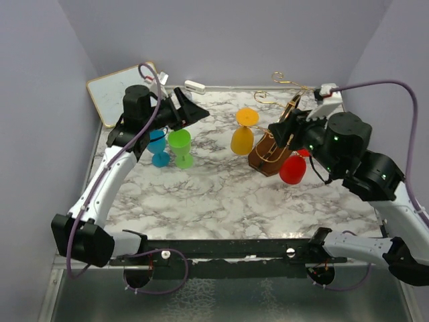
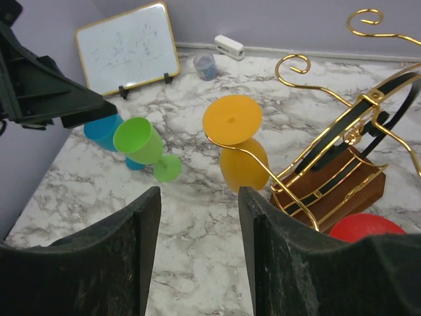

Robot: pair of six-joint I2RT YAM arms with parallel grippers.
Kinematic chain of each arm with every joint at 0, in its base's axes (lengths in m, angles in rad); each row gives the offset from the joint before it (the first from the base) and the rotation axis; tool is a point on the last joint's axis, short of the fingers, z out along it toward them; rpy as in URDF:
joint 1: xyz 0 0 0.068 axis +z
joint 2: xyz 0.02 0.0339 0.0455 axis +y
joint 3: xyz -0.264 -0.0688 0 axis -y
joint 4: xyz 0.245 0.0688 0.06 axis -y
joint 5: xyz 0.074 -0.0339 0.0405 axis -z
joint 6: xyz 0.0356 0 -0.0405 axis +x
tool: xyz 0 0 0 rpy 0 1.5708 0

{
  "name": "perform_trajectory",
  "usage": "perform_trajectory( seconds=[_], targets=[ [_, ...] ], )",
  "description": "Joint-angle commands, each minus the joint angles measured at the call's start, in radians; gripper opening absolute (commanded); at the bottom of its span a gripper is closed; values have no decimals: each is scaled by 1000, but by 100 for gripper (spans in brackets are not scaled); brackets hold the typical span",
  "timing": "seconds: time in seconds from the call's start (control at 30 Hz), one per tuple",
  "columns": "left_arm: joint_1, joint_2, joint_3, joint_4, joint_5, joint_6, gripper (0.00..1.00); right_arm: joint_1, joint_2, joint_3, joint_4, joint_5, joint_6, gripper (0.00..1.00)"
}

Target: Take the wine glass off the wine glass rack

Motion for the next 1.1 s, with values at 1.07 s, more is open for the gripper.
perform_trajectory(
  seconds=[1.07],
  targets=[
    [-215,604,549,-80,79,147,68,-1,-176,-119,-185,45,186,49]
  ],
)
